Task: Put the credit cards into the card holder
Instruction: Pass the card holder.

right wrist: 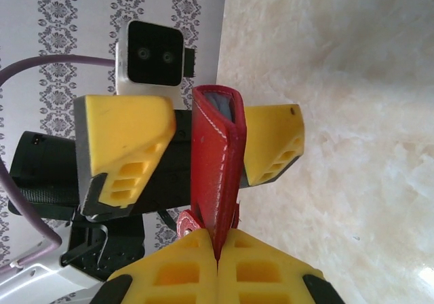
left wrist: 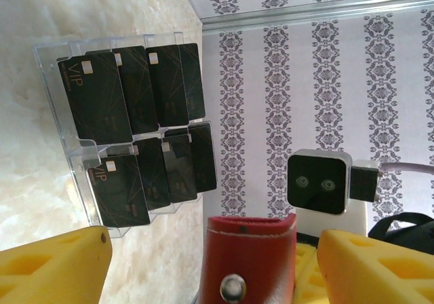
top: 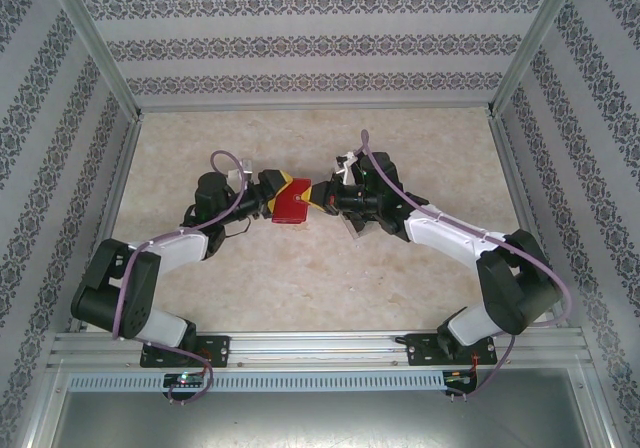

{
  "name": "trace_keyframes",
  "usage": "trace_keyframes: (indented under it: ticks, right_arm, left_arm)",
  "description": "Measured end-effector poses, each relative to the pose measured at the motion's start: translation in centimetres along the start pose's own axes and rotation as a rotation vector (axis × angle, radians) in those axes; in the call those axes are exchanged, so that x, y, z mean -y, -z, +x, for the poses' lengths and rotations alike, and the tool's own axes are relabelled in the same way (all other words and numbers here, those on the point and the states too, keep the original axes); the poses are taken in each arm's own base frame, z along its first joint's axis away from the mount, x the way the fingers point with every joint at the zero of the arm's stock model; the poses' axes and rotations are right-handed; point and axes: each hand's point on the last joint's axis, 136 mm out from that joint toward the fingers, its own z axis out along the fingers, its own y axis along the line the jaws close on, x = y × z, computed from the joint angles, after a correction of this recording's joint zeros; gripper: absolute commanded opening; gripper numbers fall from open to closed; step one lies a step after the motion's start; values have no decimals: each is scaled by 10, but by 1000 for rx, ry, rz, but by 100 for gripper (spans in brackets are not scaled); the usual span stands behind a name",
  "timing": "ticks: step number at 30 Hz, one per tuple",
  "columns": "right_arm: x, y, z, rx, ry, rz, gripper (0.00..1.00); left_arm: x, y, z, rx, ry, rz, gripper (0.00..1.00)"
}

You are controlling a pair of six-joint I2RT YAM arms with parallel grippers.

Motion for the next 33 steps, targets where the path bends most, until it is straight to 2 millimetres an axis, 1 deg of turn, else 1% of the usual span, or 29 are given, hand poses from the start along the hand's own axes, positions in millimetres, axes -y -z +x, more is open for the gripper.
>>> trace_keyframes:
  ticks: [3, 6, 9, 12, 14, 16, 17, 19, 21, 23, 25, 27, 28, 29, 31, 33]
  right_arm:
    - [-1, 0, -1, 2, 1, -4, 0]
    - [-2, 0, -1, 3, 2, -6, 0]
    - [-2, -1, -1, 3, 4, -8, 0]
    - [0, -2, -1, 2, 1, -4, 0]
    - [2, -2, -1, -1, -2, -1, 0]
    - [3, -3, -1, -1, -4, 2, 34]
    - [4, -3, -1, -2, -8, 5, 39]
    - [7, -2, 0, -3, -6, 18, 44]
    - [12, 1, 0, 9, -5, 52, 45]
    - [16, 9, 0, 35, 4, 112, 46]
    - [15, 18, -1, 70, 37, 178, 46]
    - [8, 25, -2, 103, 89, 250, 50]
    - [2, 27, -1, 115, 124, 282, 54]
    - [-4, 27, 1, 124, 160, 308, 55]
    - [-14, 27, 4, 138, 219, 346, 55]
    - [-16, 26, 9, 138, 257, 381, 55]
  left_arm:
    - [0, -2, 0, -2, 5, 7, 74]
    - [3, -2, 0, -1, 5, 19, 66]
    - [5, -3, 0, 1, 6, 28, 56]
    - [5, -4, -1, 2, 6, 34, 43]
    - [6, -5, -2, 3, 5, 40, 30]
    - [6, -5, -2, 3, 5, 44, 18]
    - [6, -6, -2, 1, 7, 47, 11]
    - [7, -6, -3, 3, 8, 49, 1]
    - [6, -6, -4, 8, 7, 45, 0]
    - [2, -6, -5, 20, 3, 25, 0]
    - [-2, -4, -5, 35, -12, -18, 0]
    - [-2, -2, -1, 46, -50, -69, 0]
    - [3, 0, 2, 52, -81, -90, 0]
    - [10, 1, 3, 61, -117, -106, 0]
    - [25, 5, 6, 81, -186, -125, 0]
    - [39, 9, 5, 108, -242, -136, 0]
